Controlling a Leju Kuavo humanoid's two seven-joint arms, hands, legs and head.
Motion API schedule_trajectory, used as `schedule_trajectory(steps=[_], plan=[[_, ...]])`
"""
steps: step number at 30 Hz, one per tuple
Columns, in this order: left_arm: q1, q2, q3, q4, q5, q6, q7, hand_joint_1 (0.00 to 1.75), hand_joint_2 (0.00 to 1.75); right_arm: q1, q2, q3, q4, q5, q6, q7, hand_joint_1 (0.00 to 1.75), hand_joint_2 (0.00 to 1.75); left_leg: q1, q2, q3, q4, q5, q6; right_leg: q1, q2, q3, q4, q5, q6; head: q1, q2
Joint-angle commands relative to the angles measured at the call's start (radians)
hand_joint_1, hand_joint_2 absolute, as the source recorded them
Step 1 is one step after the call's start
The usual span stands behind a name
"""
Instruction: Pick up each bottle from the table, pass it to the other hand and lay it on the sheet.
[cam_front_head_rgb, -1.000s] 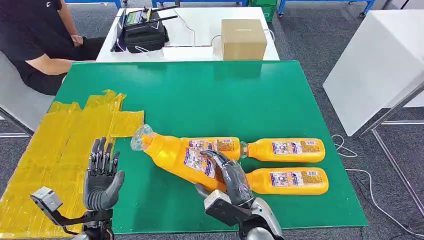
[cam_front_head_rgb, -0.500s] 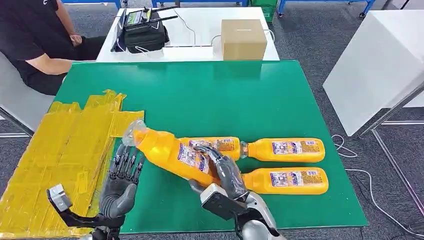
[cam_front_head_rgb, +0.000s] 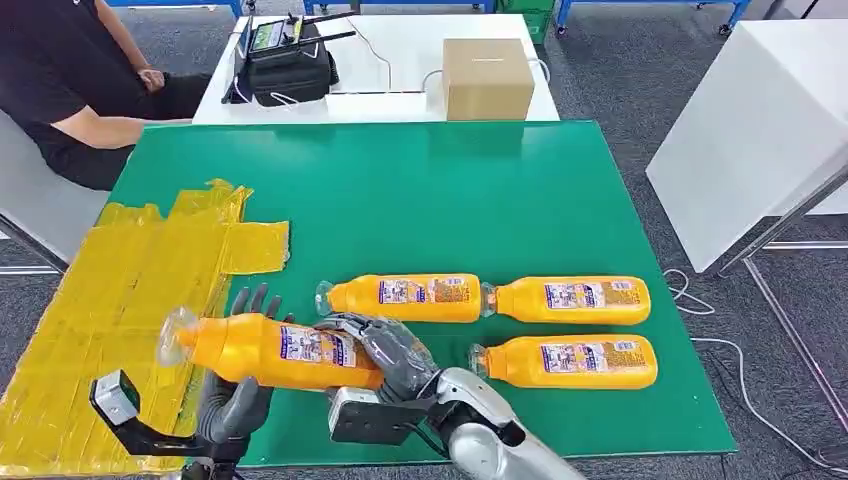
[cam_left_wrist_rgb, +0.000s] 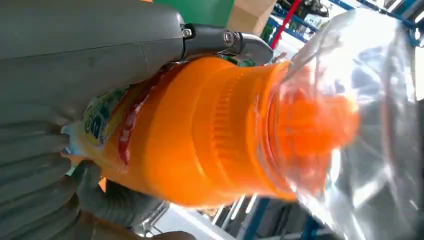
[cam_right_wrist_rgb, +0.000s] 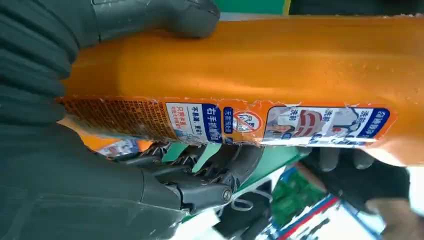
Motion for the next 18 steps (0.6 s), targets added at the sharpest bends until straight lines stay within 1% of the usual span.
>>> schedule_trajectory(steps=[1, 5, 6, 7, 8, 11, 12, 13, 15, 16, 18], plan=[[-0.05, 0.001, 0.047, 0.082, -0.089, 0.083, -0.017, 0.0, 1.75, -0.142, 0.03, 0.205, 0.089, -0.028, 0.078, 0.008, 1.71, 1.75, 0.0, 0.003, 0.004, -0.002, 0.0, -0.001, 0.0, 0.002, 0.003, -0.001, 0.0, -0.001, 0.0, 0.0], [-0.055, 0.0, 0.046, 0.083, -0.092, 0.086, -0.018, 0.0, 1.75, -0.146, 0.032, 0.212, 0.089, -0.033, 0.08, 0.012, 1.73, 1.75, 0.0, 0.0, 0.002, -0.001, 0.0, 0.0, 0.0, 0.0, 0.001, -0.001, 0.0, 0.0, 0.0, 0.0], [-0.055, 0.0, 0.046, 0.083, -0.092, 0.086, -0.018, 0.0, 1.75, -0.146, 0.032, 0.212, 0.089, -0.033, 0.08, 0.012, 1.73, 1.75, 0.0, 0.001, 0.006, -0.003, -0.001, -0.001, 0.001, 0.0, 0.005, -0.003, 0.0, -0.001, 0.0, 0.0], [-0.055, 0.0, 0.045, 0.083, -0.093, 0.086, -0.018, 0.0, 1.75, -0.146, 0.03, 0.212, 0.09, -0.033, 0.08, 0.012, 1.73, 1.75, 0.0, 0.0, 0.003, -0.002, 0.0, 0.0, 0.0, 0.0, 0.002, -0.001, 0.0, 0.0, 0.0, 0.0], [-0.055, 0.0, 0.045, 0.083, -0.093, 0.086, -0.018, 0.0, 1.75, -0.146, 0.03, 0.212, 0.09, -0.033, 0.08, 0.012, 1.73, 1.75, 0.0, 0.0, 0.005, -0.002, 0.0, 0.0, 0.0, -0.001, 0.004, -0.002, 0.0, -0.001, -0.001, 0.0], [-0.055, 0.0, 0.045, 0.083, -0.093, 0.086, -0.018, 0.0, 1.75, -0.146, 0.03, 0.212, 0.09, -0.033, 0.08, 0.012, 1.73, 1.75, 0.0, 0.0, 0.002, -0.001, 0.0, 0.0, 0.0, 0.0, 0.001, -0.001, 0.0, 0.0, 0.0, 0.0], [-0.053, -0.004, 0.05, 0.082, -0.098, 0.098, -0.023, 0.0, 1.75, -0.148, 0.027, 0.214, 0.088, -0.042, 0.081, 0.012, 1.71, 1.75, 0.0, 0.0, 0.004, -0.002, 0.0, 0.0, 0.0, 0.0, 0.003, -0.002, 0.0, -0.001, 0.0, 0.0], [-0.052, -0.014, 0.058, 0.08, -0.095, 0.108, -0.033, 1.75, 1.75, -0.147, 0.026, 0.213, 0.089, -0.049, 0.074, 0.018, 1.71, 1.75, 0.0, 0.0, 0.005, -0.003, 0.0, 0.0, 0.0, -0.001, 0.004, -0.002, -0.001, -0.001, 0.0, 0.0], [-0.052, -0.017, 0.059, 0.077, -0.102, 0.109, -0.044, 1.75, 1.75, -0.143, 0.02, 0.206, 0.091, -0.054, 0.064, 0.025, 1.69, 1.75, 0.0, 0.0, 0.003, -0.002, 0.0, 0.0, 0.0, -0.001, 0.002, -0.002, 0.0, 0.0, 0.0, 0.0], [-0.05, -0.022, 0.063, 0.074, -0.102, 0.115, -0.048, 1.75, 1.75, -0.139, 0.017, 0.199, 0.094, -0.056, 0.057, 0.03, 1.73, 1.75, 0.0, -0.001, 0.002, -0.001, 0.0, 0.0, 0.0, -0.001, 0.002, -0.001, 0.0, 0.0, 0.0, 0.0], [-0.048, -0.026, 0.065, 0.071, -0.101, 0.118, -0.05, 1.75, 1.75, -0.134, 0.011, 0.193, 0.097, -0.058, 0.051, 0.031, 1.71, 1.75, 0.0, -0.001, 0.005, -0.002, 0.0, 0.0, 0.001, -0.002, 0.005, -0.003, 0.0, -0.001, 0.0, 0.0]])
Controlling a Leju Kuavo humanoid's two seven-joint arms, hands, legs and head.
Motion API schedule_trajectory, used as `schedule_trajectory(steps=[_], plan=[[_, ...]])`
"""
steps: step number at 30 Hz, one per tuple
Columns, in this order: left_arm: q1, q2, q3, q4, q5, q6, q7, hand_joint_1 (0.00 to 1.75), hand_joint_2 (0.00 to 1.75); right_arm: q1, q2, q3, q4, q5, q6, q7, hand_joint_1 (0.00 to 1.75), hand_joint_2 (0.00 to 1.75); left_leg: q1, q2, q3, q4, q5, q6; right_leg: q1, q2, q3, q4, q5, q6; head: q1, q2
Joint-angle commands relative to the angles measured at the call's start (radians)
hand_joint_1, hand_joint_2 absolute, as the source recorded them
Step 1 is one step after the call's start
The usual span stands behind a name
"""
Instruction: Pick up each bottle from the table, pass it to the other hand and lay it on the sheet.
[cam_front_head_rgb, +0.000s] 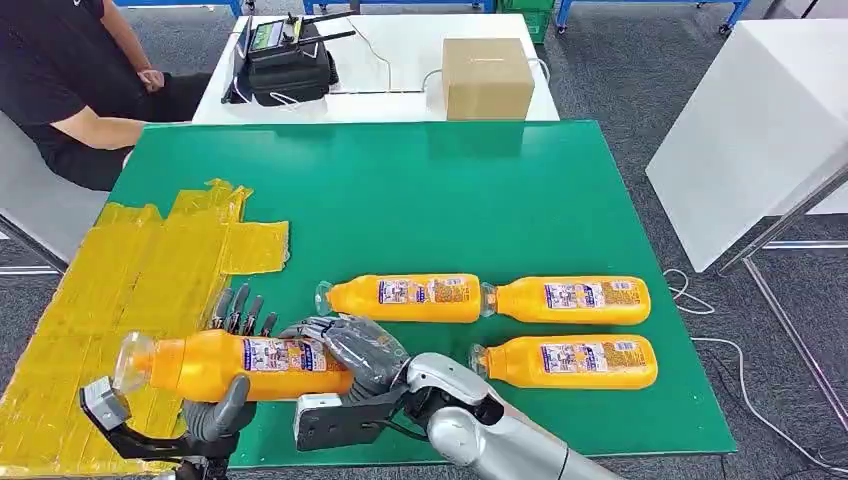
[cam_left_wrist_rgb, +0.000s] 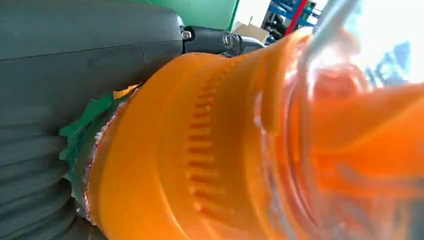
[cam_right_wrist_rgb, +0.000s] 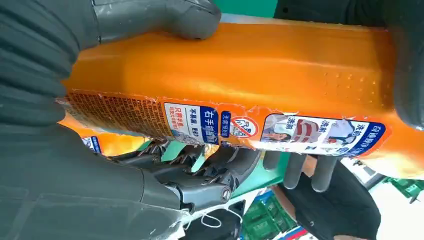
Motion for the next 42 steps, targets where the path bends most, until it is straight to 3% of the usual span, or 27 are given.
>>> schedule_trajectory(steps=[1, 18, 19, 20, 21, 22, 26, 33, 37, 42], plan=[[-0.046, -0.027, 0.023, 0.051, -0.007, 0.022, -0.011, 1.75, 1.75, -0.011, -0.016, 0.067, 0.048, -0.011, -0.004, 0.001, 1.73, 1.75, 0.0, -0.001, 0.004, -0.002, 0.0, 0.0, 0.0, -0.002, 0.004, -0.002, 0.0, -0.001, 0.0, 0.0], [-0.041, -0.038, 0.027, 0.041, -0.005, 0.028, -0.015, 1.75, 1.75, 0.018, -0.023, 0.019, 0.07, -0.01, -0.034, 0.013, 1.75, 1.75, 0.0, -0.001, 0.004, -0.002, 0.0, 0.0, 0.0, -0.002, 0.004, -0.003, 0.0, 0.0, 0.0, 0.0], [-0.04, -0.039, 0.032, 0.041, -0.014, 0.043, -0.02, 1.75, 1.75, 0.026, -0.022, 0.009, 0.067, -0.012, -0.044, 0.015, 1.64, 1.75, 0.0, -0.001, 0.003, -0.002, 0.0, 0.0, 0.0, -0.002, 0.003, -0.002, 0.0, 0.0, 0.0, 0.0], [-0.039, -0.042, 0.037, 0.036, -0.04, 0.073, -0.031, 1.75, 1.75, 0.039, -0.023, -0.007, 0.059, -0.004, -0.076, 0.009, 0.91, 1.75, 0.0, -0.001, 0.004, -0.002, 0.0, 0.0, 0.0, -0.002, 0.004, -0.002, 0.0, 0.0, 0.0, 0.0], [-0.037, -0.042, 0.04, 0.028, -0.084, 0.118, -0.046, 1.75, 1.75, 0.051, -0.026, -0.021, 0.053, -0.004, -0.091, 0.009, 0.0, 1.75, 0.0, -0.001, 0.004, -0.002, 0.0, 0.0, 0.0, -0.002, 0.004, -0.002, 0.0, 0.0, 0.0, 0.0], [-0.038, -0.043, 0.041, 0.019, -0.145, 0.177, -0.062, 1.75, 1.75, 0.071, -0.032, -0.043, 0.038, -0.006, -0.119, 0.004, 0.0, 0.0, 0.0, -0.001, 0.003, -0.002, 0.0, 0.0, 0.001, -0.002, 0.003, -0.002, 0.0, 0.0, 0.0, 0.0], [-0.062, 0.01, 0.04, 0.006, -0.519, 0.467, -0.088, 1.75, 1.75, 0.194, -0.082, -0.165, -0.061, -0.001, -0.254, -0.029, 0.0, 0.0, 0.0, -0.005, 0.003, -0.002, 0.0, 0.0, 0.001, -0.005, 0.004, -0.002, -0.001, 0.0, 0.0, 0.0], [-0.07, 0.016, 0.06, 0.01, -0.553, 0.486, -0.08, 1.75, 1.75, 0.218, -0.093, -0.186, -0.093, 0.005, -0.264, -0.04, 0.0, 0.0, 0.0, -0.001, 0.004, -0.002, -0.001, 0.0, 0.0, -0.002, 0.004, -0.002, -0.001, 0.0, 0.0, 0.0], [-0.089, 0.073, 0.095, 0.024, -0.973, 0.753, -0.047, 1.75, 1.75, 0.312, -0.102, -0.283, -0.169, 0.01, -0.329, -0.085, 0.0, 0.0, 0.0, -0.002, 0.0, -0.001, 0.0, 0.0, 0.0, -0.003, 0.001, -0.001, -0.001, 0.0, 0.0, 0.0], [-0.094, 0.11, 0.148, 0.003, -1.166, 0.834, -0.029, 1.75, 1.75, 0.378, -0.108, -0.358, -0.215, 0.019, -0.331, -0.097, 0.0, 0.0, 0.0, -0.001, 0.003, -0.002, -0.001, -0.001, 0.001, -0.002, 0.003, -0.002, -0.001, -0.001, 0.0, 0.0]])
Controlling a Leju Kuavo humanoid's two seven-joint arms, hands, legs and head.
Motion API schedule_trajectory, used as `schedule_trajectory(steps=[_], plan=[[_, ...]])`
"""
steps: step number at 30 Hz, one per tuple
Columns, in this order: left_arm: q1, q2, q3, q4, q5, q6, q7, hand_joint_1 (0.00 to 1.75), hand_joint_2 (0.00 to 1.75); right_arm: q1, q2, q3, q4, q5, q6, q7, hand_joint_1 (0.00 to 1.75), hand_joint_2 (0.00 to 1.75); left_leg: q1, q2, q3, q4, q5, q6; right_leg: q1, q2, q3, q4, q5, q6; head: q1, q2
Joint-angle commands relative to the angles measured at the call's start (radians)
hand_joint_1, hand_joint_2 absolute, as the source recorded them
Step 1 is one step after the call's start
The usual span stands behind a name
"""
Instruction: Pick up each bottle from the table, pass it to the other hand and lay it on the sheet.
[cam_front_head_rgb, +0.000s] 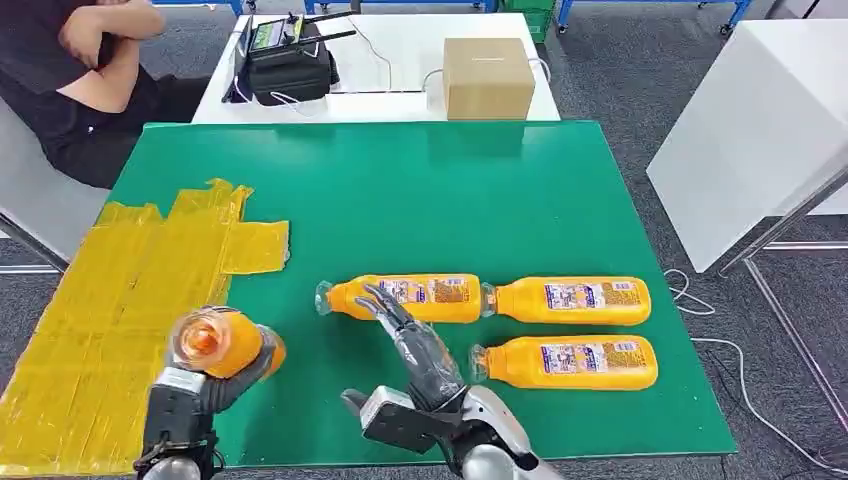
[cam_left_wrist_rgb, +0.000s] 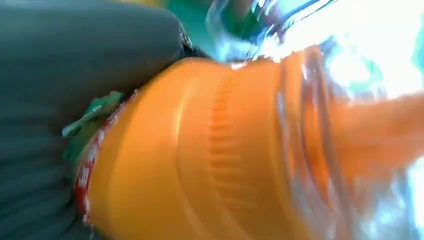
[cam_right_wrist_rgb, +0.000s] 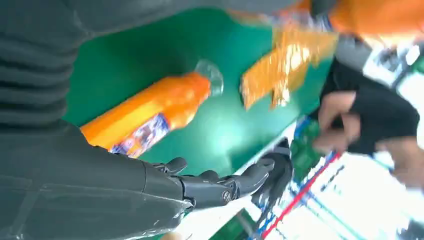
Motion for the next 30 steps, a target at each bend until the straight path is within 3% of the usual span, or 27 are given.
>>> schedule_trajectory(steps=[1, 8, 12, 23, 24, 25, 30], plan=[[-0.052, 0.092, 0.093, 0.008, -0.352, 0.167, 0.05, 1.75, 1.75, 0.113, -0.038, -0.163, -0.09, 0.011, -0.009, -0.024, 0.0, 0.0, 0.001, 0.0, 0.004, -0.001, -0.001, -0.001, 0.001, -0.001, 0.004, -0.002, -0.001, -0.001, 0.0, 0.0], [-0.077, 0.15, 0.018, 0.093, -0.744, 0.251, 0.217, 1.75, 1.75, 0.101, -0.021, -0.168, -0.091, 0.015, 0.013, 0.0, 0.0, 0.0, 0.0, 0.0, 0.003, -0.002, 0.0, 0.0, 0.001, -0.001, 0.004, -0.002, 0.0, 0.0, 0.0, 0.0], [-0.119, 0.195, -0.036, 0.2, -0.794, 0.209, 0.296, 1.75, 1.75, 0.08, -0.009, -0.153, -0.091, 0.012, 0.03, 0.027, 0.0, 0.0, 0.0, 0.0, 0.003, -0.002, 0.001, 0.0, 0.0, -0.002, 0.002, -0.001, 0.0, -0.001, 0.0, 0.0], [-0.165, 0.212, -0.066, 0.351, -0.92, 0.117, 0.391, 1.75, 1.75, 0.075, -0.004, -0.154, -0.083, 0.015, 0.061, 0.052, 0.0, 0.0, 0.0, 0.002, 0.002, -0.002, 0.0, 0.0, 0.0, 0.0, 0.001, -0.001, 0.0, 0.0, 0.0, 0.0], [-0.171, 0.222, -0.083, 0.37, -0.96, 0.102, 0.407, 0.59, 1.75, 0.074, -0.006, -0.153, -0.084, 0.018, 0.069, 0.06, 0.0, 0.0, 0.0, 0.002, 0.006, -0.003, 0.0, 0.0, 0.001, -0.001, 0.006, -0.003, -0.001, -0.001, 0.0, 0.0], [-0.177, 0.227, -0.087, 0.386, -1.013, 0.107, 0.446, 0.0, 0.0, 0.072, -0.005, -0.152, -0.084, 0.019, 0.073, 0.063, 0.0, 0.0, 0.0, 0.001, 0.002, -0.002, 0.0, 0.0, 0.0, -0.001, 0.002, -0.001, 0.0, 0.0, 0.0, 0.0], [-0.174, 0.227, -0.098, 0.403, -1.052, 0.12, 0.49, 0.0, 0.0, 0.072, -0.009, -0.154, -0.077, 0.032, 0.083, 0.081, 0.0, 0.0, 0.0, 0.002, 0.0, -0.001, 0.0, 0.0, 0.0, 0.0, 0.0, 0.0, 0.0, 0.0, 0.0, 0.0]])
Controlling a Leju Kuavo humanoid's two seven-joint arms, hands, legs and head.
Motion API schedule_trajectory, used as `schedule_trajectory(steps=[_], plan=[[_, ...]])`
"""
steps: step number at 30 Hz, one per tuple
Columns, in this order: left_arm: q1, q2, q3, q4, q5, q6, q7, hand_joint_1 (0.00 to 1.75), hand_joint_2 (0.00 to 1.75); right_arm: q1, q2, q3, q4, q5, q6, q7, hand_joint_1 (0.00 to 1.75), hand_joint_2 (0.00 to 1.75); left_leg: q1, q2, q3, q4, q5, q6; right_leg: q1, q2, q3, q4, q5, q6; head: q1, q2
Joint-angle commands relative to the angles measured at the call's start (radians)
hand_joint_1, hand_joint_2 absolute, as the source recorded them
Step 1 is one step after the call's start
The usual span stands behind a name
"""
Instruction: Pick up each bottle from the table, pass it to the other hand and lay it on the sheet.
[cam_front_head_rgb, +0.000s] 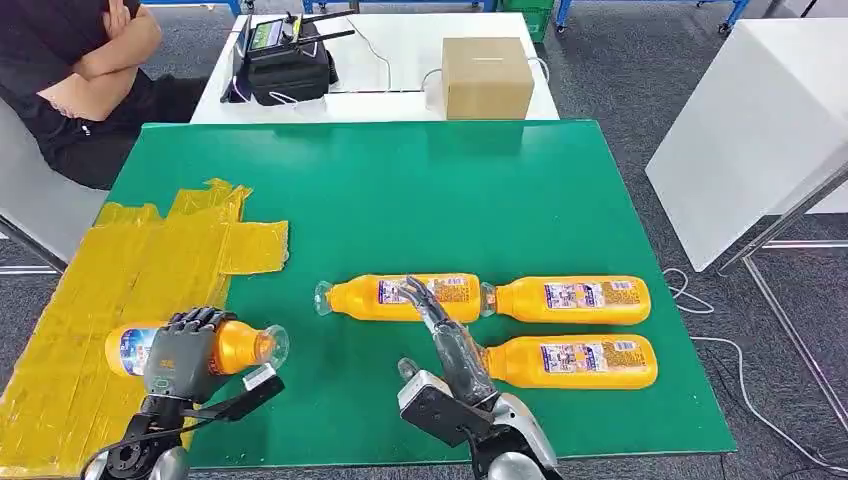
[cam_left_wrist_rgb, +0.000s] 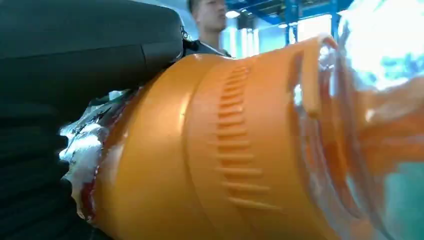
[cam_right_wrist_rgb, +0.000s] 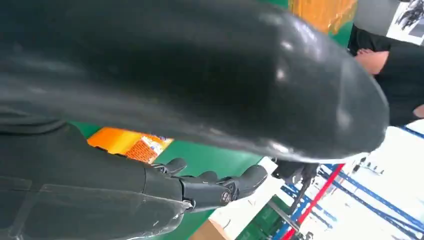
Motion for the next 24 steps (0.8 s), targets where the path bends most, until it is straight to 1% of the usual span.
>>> schedule_trajectory(steps=[1, 3, 5, 6, 9, 10, 11, 12, 16, 17, 18, 20, 21, 22, 23, 24], plan=[[-0.047, 0.034, -0.071, 0.144, -0.068, 0.009, 0.064, 0.0, 0.0, -0.032, -0.016, -0.01, 0.034, 0.016, 0.018, 0.025, 0.0, 0.0, 0.0, 0.0, 0.004, -0.002, 0.0, 0.0, 0.0, 0.0, 0.004, -0.002, 0.0, 0.0, 0.0, 0.0], [-0.05, 0.031, -0.073, 0.138, -0.068, 0.021, 0.062, 0.0, 0.0, -0.045, -0.007, -0.006, 0.047, 0.058, 0.01, 0.037, 0.0, 0.0, 0.0, 0.0, 0.005, -0.003, 0.0, 0.0, 0.0, -0.001, 0.004, -0.002, 0.0, -0.001, 0.0, 0.0], [-0.056, 0.026, -0.077, 0.129, -0.069, 0.019, 0.063, 0.0, 0.0, -0.056, 0.008, -0.001, 0.046, 0.077, 0.004, 0.054, 0.0, 0.0, 0.0, 0.0, 0.003, -0.001, 0.0, 0.0, 0.0, -0.001, 0.002, -0.001, 0.0, 0.0, 0.0, 0.0], [-0.056, 0.026, -0.077, 0.129, -0.069, 0.019, 0.063, 0.0, 0.0, -0.056, 0.008, -0.001, 0.046, 0.077, 0.004, 0.054, 0.0, 0.0, 0.0, 0.001, 0.004, -0.002, -0.001, 0.0, 0.0, 0.0, 0.004, -0.001, -0.001, 0.0, 0.0, 0.0], [-0.057, 0.025, -0.078, 0.127, -0.07, 0.018, 0.065, 0.0, 0.0, -0.058, 0.011, 0.0, 0.045, 0.079, 0.004, 0.058, 0.0, 0.0, 0.0, 0.0, 0.002, -0.001, 0.0, 0.0, 0.0, 0.0, 0.002, -0.001, 0.0, 0.0, 0.0, 0.0], [-0.057, 0.025, -0.078, 0.127, -0.07, 0.018, 0.065, 0.0, 0.0, -0.058, 0.011, 0.0, 0.045, 0.079, 0.004, 0.058, 0.0, 0.0, 0.0, 0.001, 0.004, -0.002, 0.0, 0.0, 0.001, 0.0, 0.004, -0.002, 0.0, 0.0, 0.0, 0.0], [-0.057, 0.025, -0.078, 0.127, -0.07, 0.018, 0.065, 0.0, 0.0, -0.058, 0.011, 0.0, 0.045, 0.079, 0.004, 0.058, 0.0, 0.0, 0.0, 0.0, 0.002, -0.001, 0.0, 0.0, 0.0, 0.0, 0.002, -0.001, 0.0, 0.0, 0.0, 0.0], [-0.057, 0.025, -0.078, 0.127, -0.07, 0.018, 0.065, 0.0, 0.0, -0.058, 0.011, 0.0, 0.045, 0.079, 0.004, 0.058, 0.0, 0.0, 0.0, 0.0, 0.004, -0.002, 0.0, 0.0, 0.0, -0.001, 0.004, -0.002, 0.0, 0.0, 0.0, 0.0], [-0.057, 0.025, -0.078, 0.127, -0.07, 0.018, 0.065, 0.0, 0.0, -0.058, 0.011, 0.0, 0.045, 0.079, 0.004, 0.058, 0.0, 0.0, 0.0, 0.0, 0.002, -0.001, 0.0, 0.0, 0.0, -0.001, 0.002, -0.001, 0.0, 0.0, 0.0, 0.0], [-0.057, 0.025, -0.078, 0.127, -0.07, 0.018, 0.065, 0.0, 0.0, -0.058, 0.011, 0.0, 0.045, 0.079, 0.004, 0.058, 0.0, 0.0, 0.0, 0.0, 0.003, -0.001, 0.0, 0.0, 0.0, -0.001, 0.003, -0.001, 0.0, 0.0, 0.0, 0.0], [-0.049, 0.029, -0.076, 0.128, -0.073, 0.018, 0.069, 0.0, 0.0, -0.057, 0.004, 0.002, 0.051, 0.102, 0.002, 0.075, 0.0, 0.0, 0.0, 0.0, 0.002, -0.001, 0.0, 0.0, 0.0, 0.0, 0.002, -0.001, 0.0, 0.0, 0.0, 0.0], [-0.043, 0.029, -0.074, 0.131, -0.072, 0.026, 0.069, 0.0, 0.0, -0.055, 0.001, -0.005, 0.07, 0.122, -0.007, 0.073, 0.0, 0.0, 0.0, 0.001, 0.004, -0.002, -0.001, 0.0, 0.0, 0.0, 0.004, -0.002, 0.0, 0.0, 0.0, 0.0], [-0.043, 0.024, -0.072, 0.125, -0.07, 0.033, 0.07, 0.0, 0.0, -0.057, 0.007, -0.008, 0.074, 0.131, -0.014, 0.076, 0.0, 0.0, 0.0, 0.001, 0.003, -0.002, 0.0, 0.0, 0.0, 0.0, 0.003, -0.001, 0.0, 0.0, 0.0, 0.0], [-0.041, 0.022, -0.072, 0.117, -0.069, 0.034, 0.07, 0.0, 0.0, -0.064, 0.007, -0.006, 0.082, 0.184, -0.031, 0.101, 0.0, 0.0, 0.0, 0.001, 0.008, -0.003, -0.001, 0.0, 0.001, 0.0, 0.007, -0.003, -0.001, -0.001, 0.0, 0.0], [-0.037, 0.018, -0.069, 0.105, -0.067, 0.033, 0.074, 0.0, 0.0, -0.067, 0.006, -0.002, 0.086, 0.229, -0.036, 0.133, 0.0, 0.0, 0.0, 0.001, 0.003, -0.002, 0.0, 0.0, 0.0, 0.0, 0.003, -0.002, 0.0, 0.0, 0.0, 0.0], [-0.034, 0.012, -0.065, 0.093, -0.064, 0.039, 0.078, 0.0, 0.0, -0.071, 0.011, -0.004, 0.09, 0.261, -0.042, 0.148, 0.0, 1.75, 0.0, 0.001, 0.005, -0.003, 0.0, 0.0, 0.0, 0.0, 0.005, -0.002, 0.0, 0.0, 0.0, 0.0]])
